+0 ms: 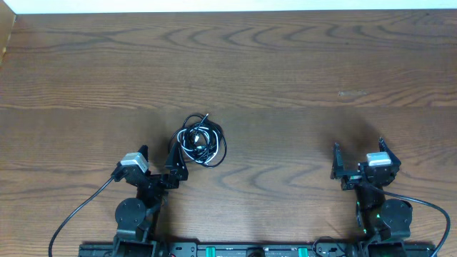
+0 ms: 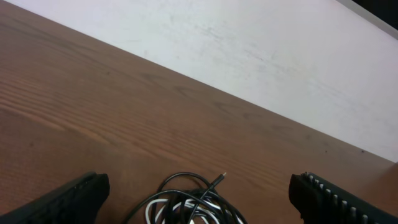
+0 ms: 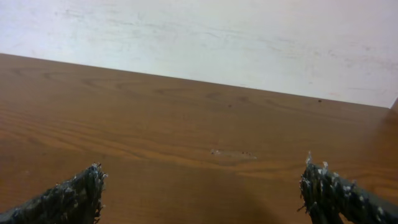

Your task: Untangle cables

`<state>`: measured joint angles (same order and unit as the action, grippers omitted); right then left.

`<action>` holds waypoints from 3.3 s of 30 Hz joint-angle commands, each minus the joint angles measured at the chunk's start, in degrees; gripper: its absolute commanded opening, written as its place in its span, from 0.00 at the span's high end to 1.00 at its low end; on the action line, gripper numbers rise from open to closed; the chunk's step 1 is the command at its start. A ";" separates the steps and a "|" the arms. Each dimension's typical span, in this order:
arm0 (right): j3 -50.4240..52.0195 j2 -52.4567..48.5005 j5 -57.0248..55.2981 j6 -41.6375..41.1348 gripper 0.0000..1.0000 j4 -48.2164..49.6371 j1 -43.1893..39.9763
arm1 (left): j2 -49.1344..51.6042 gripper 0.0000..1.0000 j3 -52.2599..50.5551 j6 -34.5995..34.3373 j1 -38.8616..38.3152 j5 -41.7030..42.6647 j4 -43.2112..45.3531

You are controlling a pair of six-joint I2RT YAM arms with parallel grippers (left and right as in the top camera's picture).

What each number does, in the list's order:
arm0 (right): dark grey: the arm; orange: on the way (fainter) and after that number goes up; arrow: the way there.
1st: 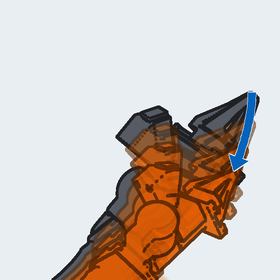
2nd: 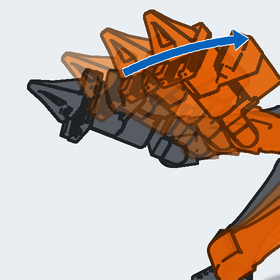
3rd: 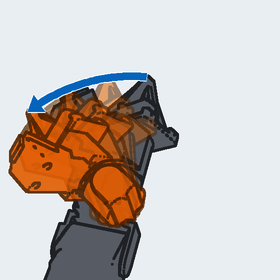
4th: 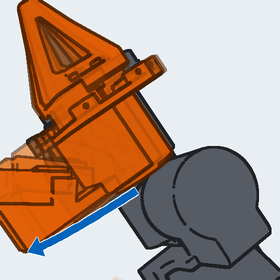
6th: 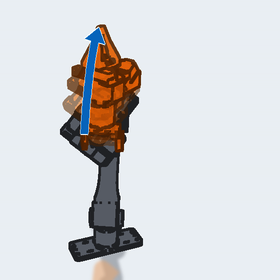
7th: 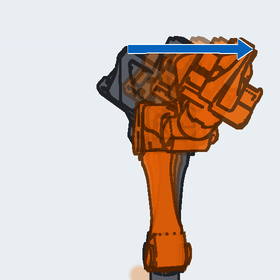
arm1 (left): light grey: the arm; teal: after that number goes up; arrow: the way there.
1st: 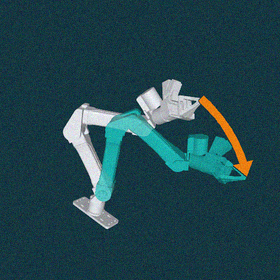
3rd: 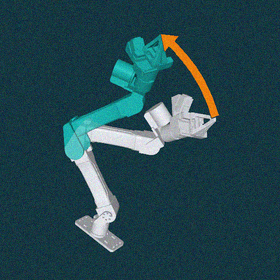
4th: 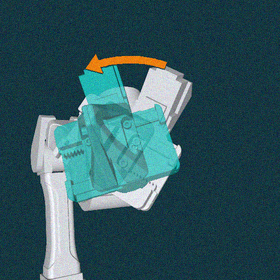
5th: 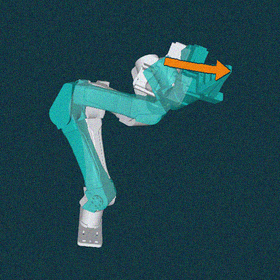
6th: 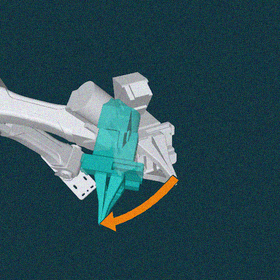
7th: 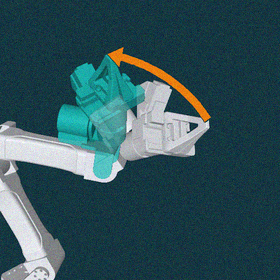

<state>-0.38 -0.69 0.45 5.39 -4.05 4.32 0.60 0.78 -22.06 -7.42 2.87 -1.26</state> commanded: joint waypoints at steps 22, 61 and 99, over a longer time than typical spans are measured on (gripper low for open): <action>0.09 0.20 -0.07 -0.63 0.01 -0.22 0.33 | 0.00 0.02 -0.55 0.39 -0.26 -0.50 -2.60; 0.09 0.20 -0.07 -0.63 0.01 -0.22 0.33 | 0.00 0.02 -0.55 0.39 -0.26 -0.50 -2.60; 0.09 0.20 -0.07 -0.63 0.01 -0.22 0.33 | 0.04 0.02 6.67 5.20 -0.26 0.15 -7.67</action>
<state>-0.38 -0.69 0.45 5.39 -4.05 4.32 0.64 2.92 -20.71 -7.42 2.90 -5.23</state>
